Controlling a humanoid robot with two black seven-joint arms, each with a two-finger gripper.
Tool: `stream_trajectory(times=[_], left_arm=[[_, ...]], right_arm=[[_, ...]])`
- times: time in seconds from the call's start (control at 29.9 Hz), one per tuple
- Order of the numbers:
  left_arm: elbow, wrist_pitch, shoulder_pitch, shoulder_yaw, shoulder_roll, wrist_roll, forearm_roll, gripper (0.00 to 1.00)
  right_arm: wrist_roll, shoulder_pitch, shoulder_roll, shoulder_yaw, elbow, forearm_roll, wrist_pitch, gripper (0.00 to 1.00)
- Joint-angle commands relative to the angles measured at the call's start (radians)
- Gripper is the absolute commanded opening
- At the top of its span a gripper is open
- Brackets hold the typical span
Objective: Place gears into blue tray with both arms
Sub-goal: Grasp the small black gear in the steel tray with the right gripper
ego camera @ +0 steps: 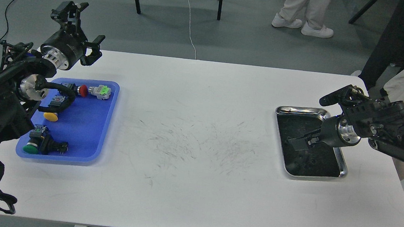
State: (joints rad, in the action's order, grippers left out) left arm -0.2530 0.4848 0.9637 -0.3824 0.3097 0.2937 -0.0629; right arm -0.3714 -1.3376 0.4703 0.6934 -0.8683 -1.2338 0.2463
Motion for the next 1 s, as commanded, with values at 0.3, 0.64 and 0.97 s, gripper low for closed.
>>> stream_trajectory(times=[0.3,0.64,0.97], left_arm=[[0.001,-0.008,0.001,-0.007,0.002,0.002,-0.001,0.98],[0.000,-0.008,0.001,-0.007,0.003,0.018,-0.001,0.98],[0.001,-0.009,0.001,-0.007,0.003,0.018,-0.001,0.98]], right_arm=[[0.000,0.032,-0.064,-0.008,0.048,0.000,-0.018,0.83],[0.000,0.057,-0.087,-0.008,0.089,0.000,-0.030,0.75],[-0.001,0.069,-0.091,-0.006,0.091,0.000,-0.035,0.58]])
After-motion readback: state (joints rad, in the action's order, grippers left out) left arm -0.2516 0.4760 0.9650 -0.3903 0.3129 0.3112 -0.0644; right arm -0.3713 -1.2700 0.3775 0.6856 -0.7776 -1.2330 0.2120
